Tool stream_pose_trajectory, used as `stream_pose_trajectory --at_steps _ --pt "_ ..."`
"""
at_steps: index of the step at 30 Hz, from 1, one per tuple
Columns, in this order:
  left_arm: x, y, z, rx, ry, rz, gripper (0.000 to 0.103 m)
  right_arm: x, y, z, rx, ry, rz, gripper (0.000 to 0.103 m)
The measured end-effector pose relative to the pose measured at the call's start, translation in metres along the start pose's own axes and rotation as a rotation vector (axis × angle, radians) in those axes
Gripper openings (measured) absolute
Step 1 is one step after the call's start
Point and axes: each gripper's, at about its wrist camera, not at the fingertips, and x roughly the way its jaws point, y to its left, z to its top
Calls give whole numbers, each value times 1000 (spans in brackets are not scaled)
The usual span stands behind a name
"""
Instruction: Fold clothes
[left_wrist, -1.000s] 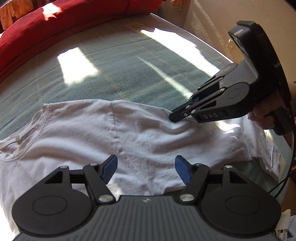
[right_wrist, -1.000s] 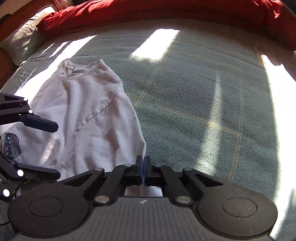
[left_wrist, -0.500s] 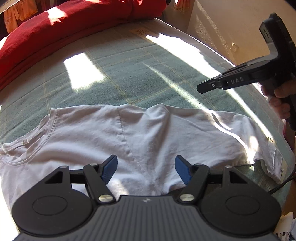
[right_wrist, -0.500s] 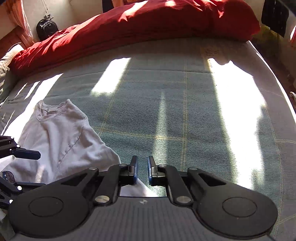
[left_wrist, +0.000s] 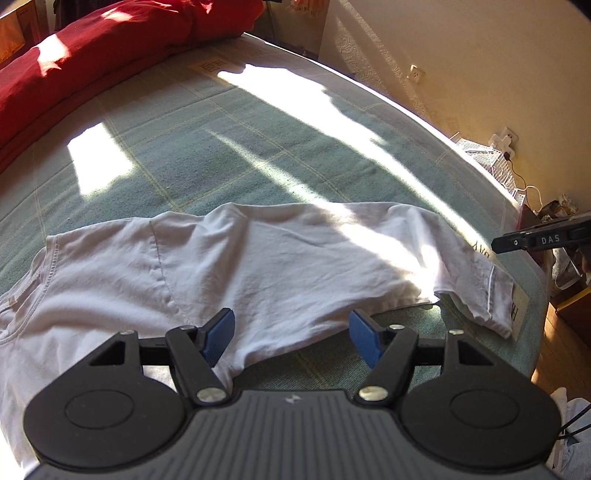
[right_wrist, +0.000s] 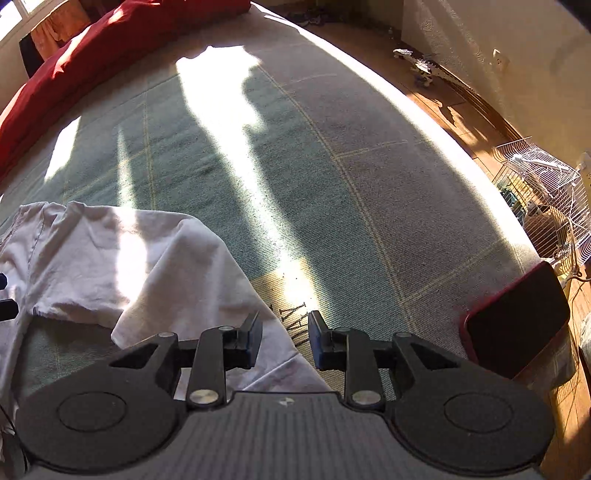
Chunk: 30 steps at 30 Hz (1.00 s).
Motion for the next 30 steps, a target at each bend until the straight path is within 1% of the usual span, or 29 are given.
stream_pose_trajectory --at_steps 2,5,6,7,9,10,11,12,16,17,18,19,20,21,23,28,30 --pt "1 -4 1 16 7 -4 69 -1 -4 -20 42 5 -18 34" --pt "3 -10 2 36 15 -7 69 2 -9 -40 128 10 -37 36" --pt "4 -12 2 42 19 -8 69 3 -11 -46 157 11 -43 39" --pt "6 -14 2 48 21 -8 69 5 -13 -53 186 13 -50 40" --pt "7 -17 2 55 23 -11 69 7 -12 -62 214 4 -75 40" --pt "8 -19 2 55 23 -13 69 7 -10 -65 220 -6 -105 40" --pt "8 -20 2 55 24 -17 69 8 -9 -67 234 -15 -120 43" --pt "8 -21 3 54 24 -21 69 8 -10 -68 261 -22 -115 47" --pt "10 -24 3 53 25 -27 69 12 -9 -67 351 -33 -80 50" --pt "10 -24 2 51 24 -27 69 13 -5 -65 329 -33 -87 47" --pt "10 -24 2 48 23 -27 69 14 -2 -64 307 -33 -94 34" --pt "9 -24 2 46 21 -26 69 13 4 -60 257 -31 -106 23" --pt "9 -23 2 44 19 -26 69 11 6 -58 238 -32 -99 12" --pt "7 -22 2 42 16 -26 69 10 8 -56 220 -33 -92 9" --pt "7 -20 1 41 14 -23 69 2 8 -49 179 -59 -112 8" --pt "5 -16 -1 31 14 -11 69 -23 -7 -14 130 -137 -176 7" --pt "3 -14 -1 26 11 -9 69 -28 -13 1 83 -162 -205 7"
